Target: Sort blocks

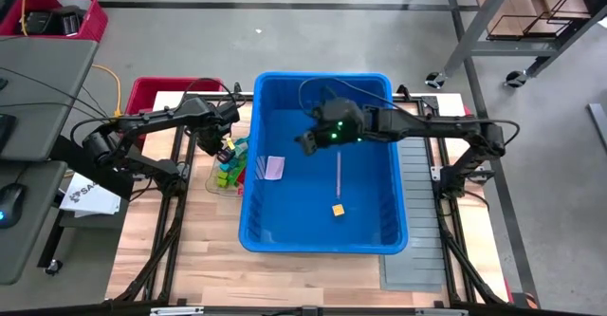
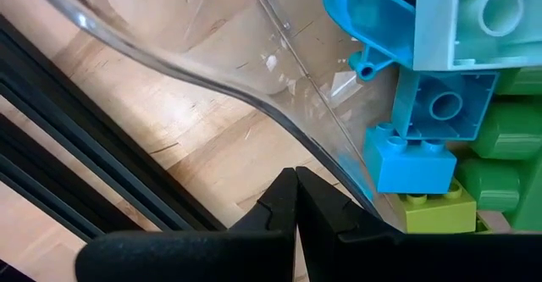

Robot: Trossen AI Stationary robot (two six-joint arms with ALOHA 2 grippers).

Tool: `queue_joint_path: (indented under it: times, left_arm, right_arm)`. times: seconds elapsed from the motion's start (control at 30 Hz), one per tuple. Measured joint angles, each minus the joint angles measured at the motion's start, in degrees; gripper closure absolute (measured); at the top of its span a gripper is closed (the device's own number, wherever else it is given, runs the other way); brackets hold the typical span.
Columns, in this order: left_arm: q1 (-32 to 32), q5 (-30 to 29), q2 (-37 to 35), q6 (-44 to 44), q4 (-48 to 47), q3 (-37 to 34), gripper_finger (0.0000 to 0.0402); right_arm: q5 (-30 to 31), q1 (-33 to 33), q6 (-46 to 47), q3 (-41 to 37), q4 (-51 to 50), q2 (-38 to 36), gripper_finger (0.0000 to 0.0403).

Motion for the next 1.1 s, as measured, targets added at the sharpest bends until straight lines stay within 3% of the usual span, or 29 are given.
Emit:
queue_joint_path:
  times: [0.23,0.37,0.53,0.7,1.1]
  left_arm:
    - [-0.04,-0.03,0.0,0.02,0.01,0.0,0.0401]
    - [-0.04,0.02,0.0,0.03,-0.01,0.0,0.0402]
    - [-0.04,0.0,0.0,-0.13,-0.02,0.0,0.0402]
    - [-0.04,0.11,0.0,-0.48,-0.03,0.0,0.0401]
    - [-0.06,0.09,0.0,-0.5,0.21,-0.46,0.0401]
  right_arm:
    - [10.89,0.04,-1.35,-0.02,-24.04,3.95,0.0387]
    - [15.58,1.15,-0.6,-0.04,-38.32,9.61,0.0326]
    - [16.4,1.47,11.01,-0.6,-56.49,19.48,0.0233]
    - [6.96,1.29,11.47,-1.18,-53.01,25.07,0.0203]
    - [1.26,-1.05,16.84,-1.16,-41.84,25.98,0.0202]
